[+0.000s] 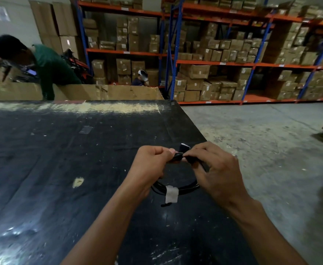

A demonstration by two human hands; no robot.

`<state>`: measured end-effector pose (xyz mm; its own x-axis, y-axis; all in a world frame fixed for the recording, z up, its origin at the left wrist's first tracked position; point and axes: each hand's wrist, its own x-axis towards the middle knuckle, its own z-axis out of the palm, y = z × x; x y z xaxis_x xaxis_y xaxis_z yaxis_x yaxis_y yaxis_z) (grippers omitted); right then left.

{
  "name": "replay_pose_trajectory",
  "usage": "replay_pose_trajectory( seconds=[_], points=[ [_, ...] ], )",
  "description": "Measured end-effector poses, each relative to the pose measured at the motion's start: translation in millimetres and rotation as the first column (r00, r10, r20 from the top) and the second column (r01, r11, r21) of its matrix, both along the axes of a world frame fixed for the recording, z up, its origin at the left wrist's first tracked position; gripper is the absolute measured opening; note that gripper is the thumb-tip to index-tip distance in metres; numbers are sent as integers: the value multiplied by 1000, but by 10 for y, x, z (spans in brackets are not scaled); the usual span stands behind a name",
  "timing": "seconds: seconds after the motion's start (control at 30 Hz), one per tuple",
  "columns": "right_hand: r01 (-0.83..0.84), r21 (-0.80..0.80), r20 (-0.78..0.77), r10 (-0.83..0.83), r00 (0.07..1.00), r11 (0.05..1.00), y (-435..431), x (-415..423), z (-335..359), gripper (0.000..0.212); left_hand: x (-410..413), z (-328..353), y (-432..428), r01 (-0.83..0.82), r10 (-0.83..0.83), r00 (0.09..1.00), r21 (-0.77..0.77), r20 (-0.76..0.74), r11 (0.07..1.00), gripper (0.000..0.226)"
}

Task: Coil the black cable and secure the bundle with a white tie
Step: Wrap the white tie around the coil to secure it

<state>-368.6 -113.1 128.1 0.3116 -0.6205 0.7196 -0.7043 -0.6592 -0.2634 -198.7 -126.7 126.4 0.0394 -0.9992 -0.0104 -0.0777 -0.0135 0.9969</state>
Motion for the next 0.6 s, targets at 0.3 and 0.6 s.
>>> replay_pose_trajectory(
  seconds=[0.3, 0.6],
  points=[
    [-9, 147, 38, 3, 999, 989, 6, 17, 122, 6, 37, 13, 65, 8, -6, 999, -39, 50, 999, 15],
    [-14, 493, 236, -118, 965, 870, -45, 31, 209, 6, 70, 15, 82, 42, -27, 994, -137, 110, 990, 11]
  ],
)
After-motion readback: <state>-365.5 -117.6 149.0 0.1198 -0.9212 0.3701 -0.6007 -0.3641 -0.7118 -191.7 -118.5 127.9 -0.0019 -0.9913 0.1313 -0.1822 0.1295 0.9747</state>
